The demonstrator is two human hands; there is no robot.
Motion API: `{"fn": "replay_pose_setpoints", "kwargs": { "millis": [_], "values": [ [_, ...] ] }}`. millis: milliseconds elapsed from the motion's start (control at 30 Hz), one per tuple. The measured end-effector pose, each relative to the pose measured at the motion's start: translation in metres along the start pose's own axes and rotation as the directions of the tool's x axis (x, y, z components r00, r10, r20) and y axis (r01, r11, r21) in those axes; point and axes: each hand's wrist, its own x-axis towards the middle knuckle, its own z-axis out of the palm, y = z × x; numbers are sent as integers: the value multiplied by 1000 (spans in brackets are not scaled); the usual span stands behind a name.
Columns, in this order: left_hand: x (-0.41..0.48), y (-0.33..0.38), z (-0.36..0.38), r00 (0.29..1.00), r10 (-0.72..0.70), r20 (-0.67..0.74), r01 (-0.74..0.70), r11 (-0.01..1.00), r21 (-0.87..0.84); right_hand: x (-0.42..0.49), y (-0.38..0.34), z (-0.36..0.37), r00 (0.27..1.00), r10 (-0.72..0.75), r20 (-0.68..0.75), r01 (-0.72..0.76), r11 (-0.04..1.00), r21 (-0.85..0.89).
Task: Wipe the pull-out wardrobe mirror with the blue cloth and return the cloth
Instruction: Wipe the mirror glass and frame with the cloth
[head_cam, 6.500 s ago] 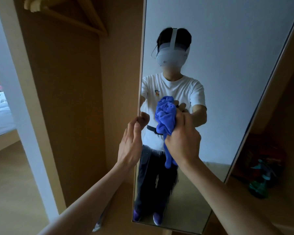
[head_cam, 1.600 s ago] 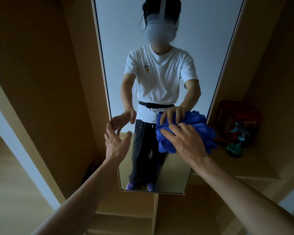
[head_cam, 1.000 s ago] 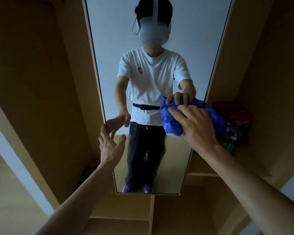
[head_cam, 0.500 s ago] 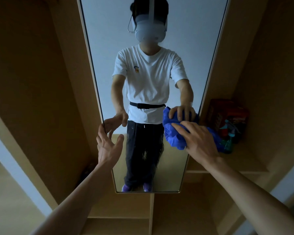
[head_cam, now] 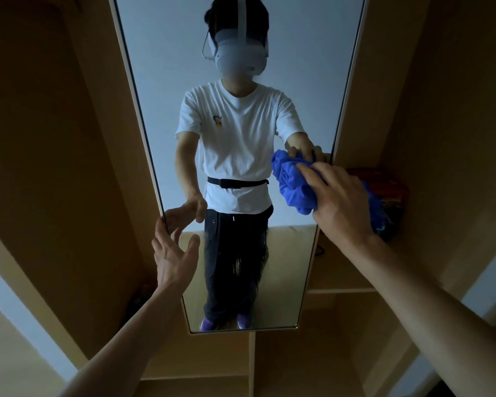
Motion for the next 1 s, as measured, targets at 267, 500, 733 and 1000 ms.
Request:
{"fn": "replay_pose_setpoints", "kwargs": {
  "millis": [267,500,733,1000],
  "values": [
    [1,0,0,1000,4,2,-4,1000,11,-56,-7,26,994,2,108,0,1000,-18],
    [0,-1,-6,999,15,36,-15,1000,4,-66,-13,17,966,107,233,-146,977,155],
    [1,1,-9,998,21,52,-20,1000,-12,-62,-12,10,838,491,238,-545,771,330],
    [1,1,-6,999,42,-15,-43,996,-74,-24,-2,-4,819,554,150,-561,715,417]
  ]
}}
